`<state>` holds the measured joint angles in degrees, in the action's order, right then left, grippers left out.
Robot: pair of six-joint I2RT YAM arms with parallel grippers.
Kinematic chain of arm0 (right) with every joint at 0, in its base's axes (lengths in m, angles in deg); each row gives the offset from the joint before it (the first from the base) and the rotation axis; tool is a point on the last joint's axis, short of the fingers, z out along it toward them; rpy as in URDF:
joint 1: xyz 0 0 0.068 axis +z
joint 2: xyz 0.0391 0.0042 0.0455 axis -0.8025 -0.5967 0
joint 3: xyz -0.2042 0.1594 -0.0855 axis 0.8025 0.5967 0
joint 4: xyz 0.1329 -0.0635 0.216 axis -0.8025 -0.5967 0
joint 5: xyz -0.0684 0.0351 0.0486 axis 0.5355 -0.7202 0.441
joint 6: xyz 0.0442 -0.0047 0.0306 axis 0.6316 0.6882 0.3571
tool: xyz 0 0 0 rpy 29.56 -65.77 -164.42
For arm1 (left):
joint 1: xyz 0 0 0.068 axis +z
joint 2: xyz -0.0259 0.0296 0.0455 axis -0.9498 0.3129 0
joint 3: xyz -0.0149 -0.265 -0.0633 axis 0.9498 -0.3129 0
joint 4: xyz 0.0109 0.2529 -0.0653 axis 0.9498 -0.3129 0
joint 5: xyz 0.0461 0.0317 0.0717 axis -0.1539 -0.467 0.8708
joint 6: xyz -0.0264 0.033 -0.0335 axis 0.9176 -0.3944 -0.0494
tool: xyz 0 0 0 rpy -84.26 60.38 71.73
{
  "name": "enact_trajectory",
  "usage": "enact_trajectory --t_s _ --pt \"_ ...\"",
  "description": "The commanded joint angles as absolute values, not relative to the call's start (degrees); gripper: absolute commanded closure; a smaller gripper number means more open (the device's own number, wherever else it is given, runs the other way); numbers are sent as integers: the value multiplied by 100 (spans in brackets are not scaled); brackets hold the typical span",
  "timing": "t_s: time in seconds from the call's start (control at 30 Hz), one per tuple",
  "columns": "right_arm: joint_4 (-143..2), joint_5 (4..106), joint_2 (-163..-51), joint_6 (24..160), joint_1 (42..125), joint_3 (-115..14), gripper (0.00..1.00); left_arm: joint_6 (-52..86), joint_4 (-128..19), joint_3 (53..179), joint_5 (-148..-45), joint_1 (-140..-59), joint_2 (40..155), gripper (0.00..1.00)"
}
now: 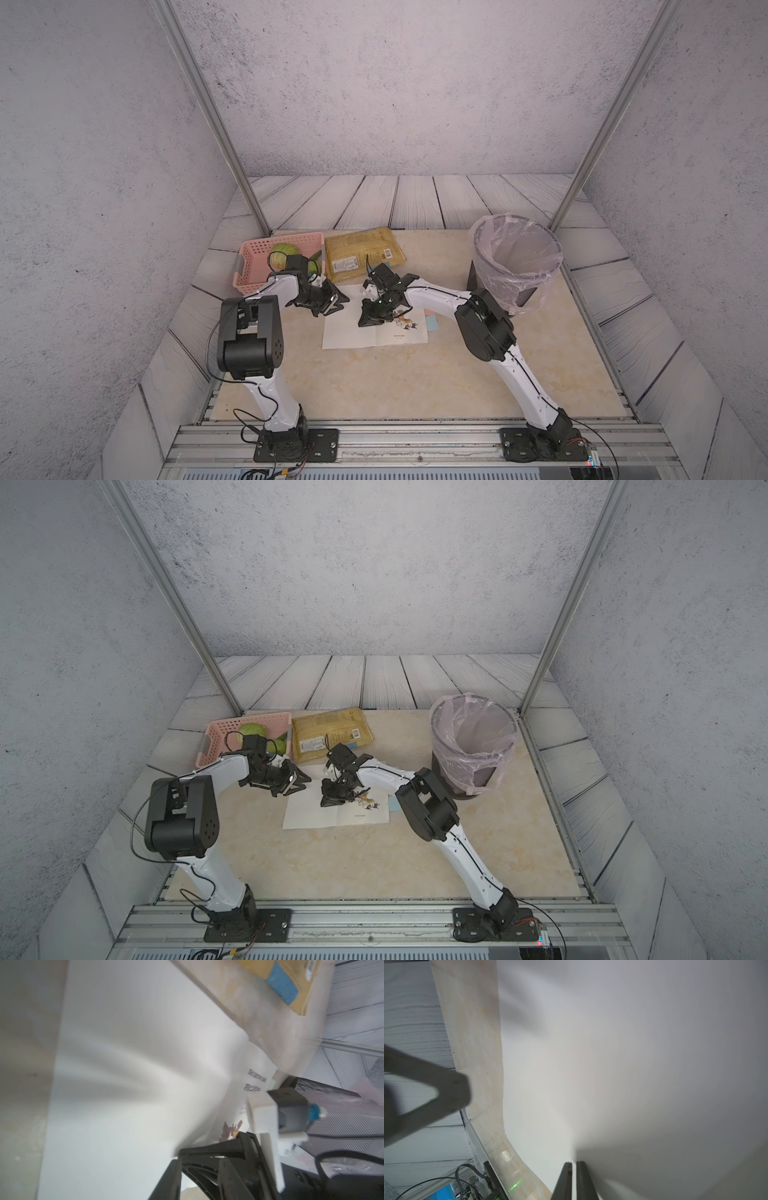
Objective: Peel off the used sticky note
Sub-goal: Open the book at the center of the board, then turn the page of the book at the center of the board.
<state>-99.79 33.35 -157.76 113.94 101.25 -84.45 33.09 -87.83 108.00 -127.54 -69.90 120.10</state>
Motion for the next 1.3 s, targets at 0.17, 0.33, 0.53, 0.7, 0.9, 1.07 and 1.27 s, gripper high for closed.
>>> enact_trajectory --t_s 0.17,0.33,0.53,0.7,0.9,1.07,1.27 --pt "-10260 3772 -14764 11060 9961 -7889 88 3080 -8975 10869 -12442 -7133 12608 66" --pt "-10623 4217 -14067 10669 9493 -7455 87 3001 -9031 10872 -12294 -7133 12711 66" --pt "-11339 4785 -14007 9958 8688 -7601 82 2981 -9020 10830 -12278 -7135 12690 66" --pt "-11684 4733 -14454 9632 8222 -8068 68 2954 -9041 10818 -12247 -7135 12623 66" --pt "-11769 4455 -14970 9588 7938 -8553 62 2925 -9030 10781 -12220 -7139 12537 66" --pt "-11830 4327 -15266 9595 7836 -8811 59 2927 -9014 10745 -12209 -7133 12497 67" --pt "-11622 4029 -15458 9747 7839 -8696 59 2933 -9001 10750 -12216 -7134 12496 66"
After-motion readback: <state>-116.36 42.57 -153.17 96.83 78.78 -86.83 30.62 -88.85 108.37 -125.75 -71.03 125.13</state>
